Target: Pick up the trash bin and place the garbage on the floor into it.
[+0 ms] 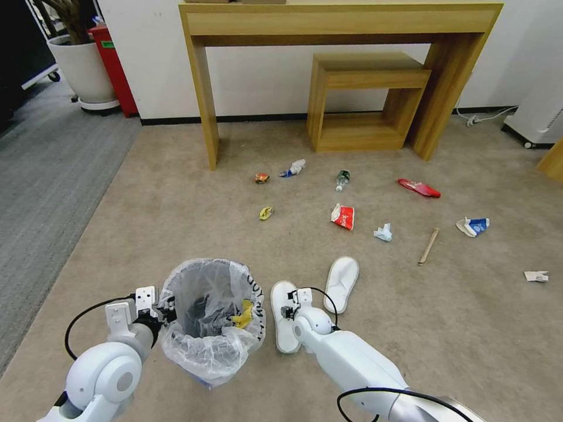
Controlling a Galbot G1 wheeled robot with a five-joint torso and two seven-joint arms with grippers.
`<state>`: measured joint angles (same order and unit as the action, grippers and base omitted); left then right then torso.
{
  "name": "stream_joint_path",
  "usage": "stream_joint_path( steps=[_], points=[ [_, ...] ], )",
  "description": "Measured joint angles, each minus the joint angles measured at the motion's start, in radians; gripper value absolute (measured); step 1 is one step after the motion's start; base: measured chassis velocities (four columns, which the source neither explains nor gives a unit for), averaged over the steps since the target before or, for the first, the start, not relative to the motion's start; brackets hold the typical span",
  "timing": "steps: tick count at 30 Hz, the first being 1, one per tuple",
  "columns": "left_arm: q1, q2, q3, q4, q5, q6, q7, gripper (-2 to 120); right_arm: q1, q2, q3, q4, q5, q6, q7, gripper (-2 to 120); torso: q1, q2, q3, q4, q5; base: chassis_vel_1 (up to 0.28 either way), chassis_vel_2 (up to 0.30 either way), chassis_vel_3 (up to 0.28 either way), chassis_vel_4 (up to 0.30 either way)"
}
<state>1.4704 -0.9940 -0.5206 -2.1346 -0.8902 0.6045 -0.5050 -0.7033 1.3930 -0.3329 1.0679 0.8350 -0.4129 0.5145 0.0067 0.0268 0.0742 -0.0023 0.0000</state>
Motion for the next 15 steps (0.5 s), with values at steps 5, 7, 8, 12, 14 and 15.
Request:
stream_joint_path(
  steps=[5, 7, 8, 12, 14, 15],
  points=[
    [0.0, -0.003, 0.0, 0.0, 0.002, -0.005, 0.006, 1, -0.005, -0.008, -0.019, 0.013, 0.004, 0.021, -0.003, 31, 0.0, 0.0, 0.0, 0.0, 0.0, 0.0, 0.0, 0.0, 0.0],
    [-0.001, -0.003, 0.001, 0.002, 0.006, -0.012, 0.012, 1, -0.006, -0.012, -0.036, 0.015, 0.004, 0.039, -0.005, 25, 0.0, 0.0, 0.0, 0.0, 0.0, 0.0, 0.0, 0.0, 0.0],
    [-0.001, -0.003, 0.001, 0.002, 0.006, -0.012, 0.012, 1, -0.006, -0.012, -0.036, 0.015, 0.004, 0.039, -0.005, 25, 0.0, 0.0, 0.0, 0.0, 0.0, 0.0, 0.0, 0.0, 0.0],
    [-0.002, -0.003, 0.001, 0.008, 0.007, -0.016, 0.015, 1, -0.006, -0.014, -0.045, 0.013, 0.002, 0.05, -0.008, 25, 0.0, 0.0, 0.0, 0.0, 0.0, 0.0, 0.0, 0.0, 0.0],
    [-0.005, -0.003, 0.001, 0.013, 0.008, -0.018, 0.017, 1, -0.006, -0.013, -0.048, 0.011, -0.002, 0.061, -0.014, 24, 0.0, 0.0, 0.0, 0.0, 0.0, 0.0, 0.0, 0.0, 0.0],
    [-0.006, -0.003, 0.002, 0.015, 0.009, -0.019, 0.017, 1, -0.006, -0.013, -0.048, 0.012, -0.002, 0.062, -0.015, 24, 0.0, 0.0, 0.0, 0.0, 0.0, 0.0, 0.0, 0.0, 0.0]
  ],
)
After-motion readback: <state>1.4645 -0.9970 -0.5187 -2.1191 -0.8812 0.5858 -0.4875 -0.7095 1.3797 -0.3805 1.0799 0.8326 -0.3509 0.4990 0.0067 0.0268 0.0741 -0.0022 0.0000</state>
